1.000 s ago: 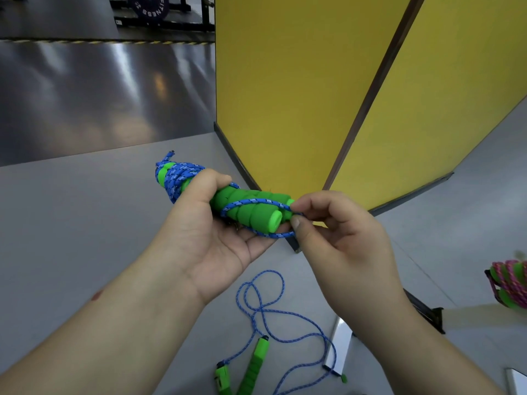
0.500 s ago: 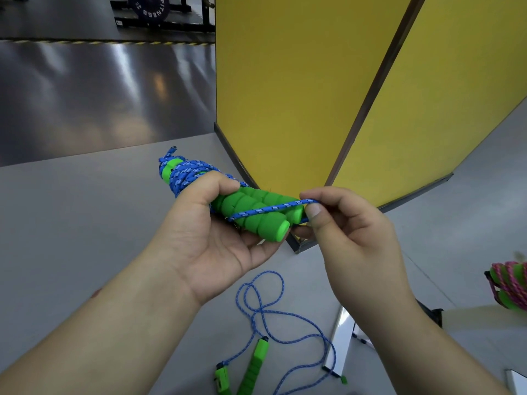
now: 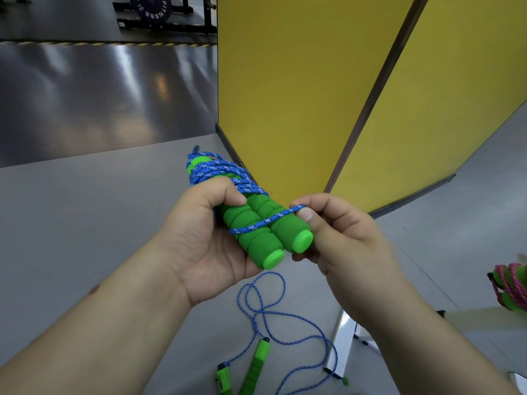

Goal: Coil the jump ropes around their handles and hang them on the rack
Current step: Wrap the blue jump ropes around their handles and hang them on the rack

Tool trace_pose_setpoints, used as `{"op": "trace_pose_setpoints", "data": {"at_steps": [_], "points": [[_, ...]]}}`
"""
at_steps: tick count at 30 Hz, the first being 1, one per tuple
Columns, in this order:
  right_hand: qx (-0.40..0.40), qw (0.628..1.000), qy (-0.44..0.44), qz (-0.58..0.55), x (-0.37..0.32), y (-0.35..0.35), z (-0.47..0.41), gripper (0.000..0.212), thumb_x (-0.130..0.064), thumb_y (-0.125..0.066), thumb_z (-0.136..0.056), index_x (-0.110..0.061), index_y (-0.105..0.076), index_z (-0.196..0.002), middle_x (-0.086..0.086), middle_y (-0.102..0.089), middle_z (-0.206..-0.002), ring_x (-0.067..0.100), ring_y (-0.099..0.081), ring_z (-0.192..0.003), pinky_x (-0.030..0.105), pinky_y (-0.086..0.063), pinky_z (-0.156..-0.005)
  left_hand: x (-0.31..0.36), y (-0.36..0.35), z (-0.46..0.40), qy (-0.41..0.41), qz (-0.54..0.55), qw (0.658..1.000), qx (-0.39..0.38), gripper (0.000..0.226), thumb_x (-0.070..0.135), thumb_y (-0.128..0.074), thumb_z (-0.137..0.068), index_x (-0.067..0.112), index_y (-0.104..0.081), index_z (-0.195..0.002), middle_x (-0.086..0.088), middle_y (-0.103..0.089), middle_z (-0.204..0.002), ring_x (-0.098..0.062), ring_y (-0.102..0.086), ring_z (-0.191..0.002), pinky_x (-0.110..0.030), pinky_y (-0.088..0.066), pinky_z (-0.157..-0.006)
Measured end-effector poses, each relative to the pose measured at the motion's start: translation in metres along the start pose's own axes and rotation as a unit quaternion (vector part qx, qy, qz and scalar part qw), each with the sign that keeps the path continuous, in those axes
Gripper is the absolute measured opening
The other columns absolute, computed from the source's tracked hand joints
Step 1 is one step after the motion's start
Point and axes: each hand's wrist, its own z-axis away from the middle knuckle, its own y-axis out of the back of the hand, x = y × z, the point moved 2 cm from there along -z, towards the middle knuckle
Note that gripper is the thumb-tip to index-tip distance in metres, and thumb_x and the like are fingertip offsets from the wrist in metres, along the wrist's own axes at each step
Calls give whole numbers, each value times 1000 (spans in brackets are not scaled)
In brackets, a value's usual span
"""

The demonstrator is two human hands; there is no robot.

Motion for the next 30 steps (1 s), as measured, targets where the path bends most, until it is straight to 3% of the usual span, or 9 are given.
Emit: {"op": "trace_pose_setpoints", "data": {"at_steps": [2,9,12,15,17,20,22,25,30], "points": [[-1,1000,3,-2,1,-1,0,29,-12,-57,-100,-26,-75,-83,-1,-72,-78,14,-62,-64,28,-52,-60,-3,0,-2,11,13,1000,8,33,19,-47,-75,1,-68,-92,-25,-72,-97,-33,-66,-66,-33,-55,-57],[44,999,21,23,2,8,-4,19,-30,-53,-90,-30,-71,-84,1,-68,-78,16,-58,-70,37,-47,-66,-20,-10,-8,44,29,996,67,41,33,-60,-99,0,-66,-123,-23,-75,-111,-32,-76,-82,-32,-63,-59],[54,998,12,12,0,8,-4,18,-31,-54,-91,-30,-70,-83,4,-67,-77,22,-56,-71,39,-46,-65,-26,-7,-13,-15,-105,984,142,41,43,-60,-99,19,-65,-131,-9,-69,-126,-28,-71,-100,-38,-62,-77],[71,997,2,-7,-2,8,-5,19,-26,-56,-93,-28,-71,-81,6,-66,-76,24,-54,-69,38,-46,-62,-25,-8,-11,-167,-346,903,193,30,46,-42,-105,52,-61,-128,17,-60,-135,-6,-57,-122,-38,-47,-105],[83,996,-7,-27,-4,8,-5,26,-16,-54,-101,-24,-70,-83,7,-64,-73,20,-53,-61,33,-47,-58,-23,-7,-9,-244,-379,876,170,34,49,-38,-104,46,-72,-112,19,-71,-118,0,-63,-113,-36,-47,-103],[93,994,-13,-63,-11,12,-5,21,-11,-50,-103,-13,-69,-95,5,-55,-66,12,-50,-53,27,-48,-55,-25,-10,-6,-217,-317,923,13,57,68,-41,-90,28,-74,-115,5,-75,-117,-11,-65,-119,-42,-43,-108],[86,992,-21,-95,-15,16,-6,18,-10,-51,-102,-8,-68,-101,3,-53,-66,15,-51,-56,28,-48,-58,-26,-11,-3,-207,-323,922,-54,55,59,-55,-87,20,-64,-125,1,-74,-120,-15,-66,-120,-41,-48,-106],[53,988,-34,-143,-16,14,-4,18,-9,-51,-101,-6,-67,-107,10,-56,-76,26,-49,-70,34,-48,-67,-24,-16,-4,-244,-316,915,-60,46,28,-80,-85,9,-60,-122,-6,-76,-108,-23,-72,-104,-40,-55,-96],[18,987,-17,-158,-17,7,1,23,4,-48,-99,-5,-68,-102,7,-67,-78,12,-51,-54,24,-47,-51,-21,-20,-6,-261,-216,941,-9,16,16,-72,-84,12,-71,-100,-8,-74,-78,-22,-70,-69,-30,-58,-69]]}}
